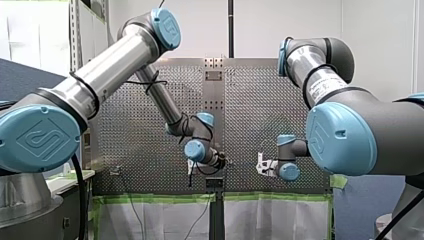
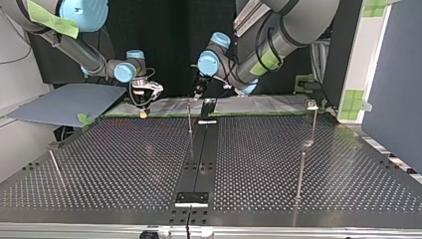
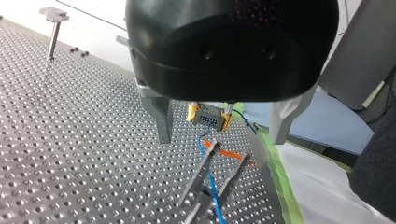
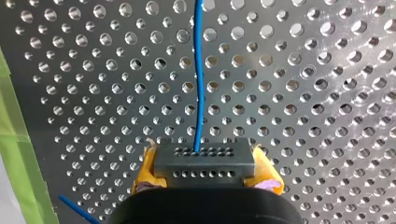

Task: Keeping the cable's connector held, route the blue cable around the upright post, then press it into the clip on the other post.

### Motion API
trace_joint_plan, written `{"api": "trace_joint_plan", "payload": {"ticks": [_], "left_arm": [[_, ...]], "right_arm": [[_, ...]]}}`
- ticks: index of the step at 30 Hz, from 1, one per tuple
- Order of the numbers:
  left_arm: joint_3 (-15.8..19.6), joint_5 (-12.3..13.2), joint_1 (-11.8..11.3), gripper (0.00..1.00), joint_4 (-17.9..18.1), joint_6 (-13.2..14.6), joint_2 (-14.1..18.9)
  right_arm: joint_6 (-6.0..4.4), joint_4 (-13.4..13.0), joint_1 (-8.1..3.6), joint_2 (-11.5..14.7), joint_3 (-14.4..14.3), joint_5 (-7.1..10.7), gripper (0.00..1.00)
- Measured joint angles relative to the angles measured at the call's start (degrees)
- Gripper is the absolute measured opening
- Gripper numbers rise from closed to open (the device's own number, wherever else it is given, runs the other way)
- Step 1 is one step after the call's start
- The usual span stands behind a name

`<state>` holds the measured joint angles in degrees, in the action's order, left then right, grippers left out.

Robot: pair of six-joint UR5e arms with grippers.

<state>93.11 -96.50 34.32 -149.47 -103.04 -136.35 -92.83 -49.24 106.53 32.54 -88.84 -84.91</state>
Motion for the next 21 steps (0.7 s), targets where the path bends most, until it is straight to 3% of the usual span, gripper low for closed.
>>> {"api": "trace_joint_plan", "payload": {"ticks": [21], "left_arm": [[-0.06, 0.03, -0.59, 1.0, 1.13, -0.14, -1.45]], "right_arm": [[0.08, 0.01, -0.05, -0.04, 0.16, 0.0, 0.0]]}}
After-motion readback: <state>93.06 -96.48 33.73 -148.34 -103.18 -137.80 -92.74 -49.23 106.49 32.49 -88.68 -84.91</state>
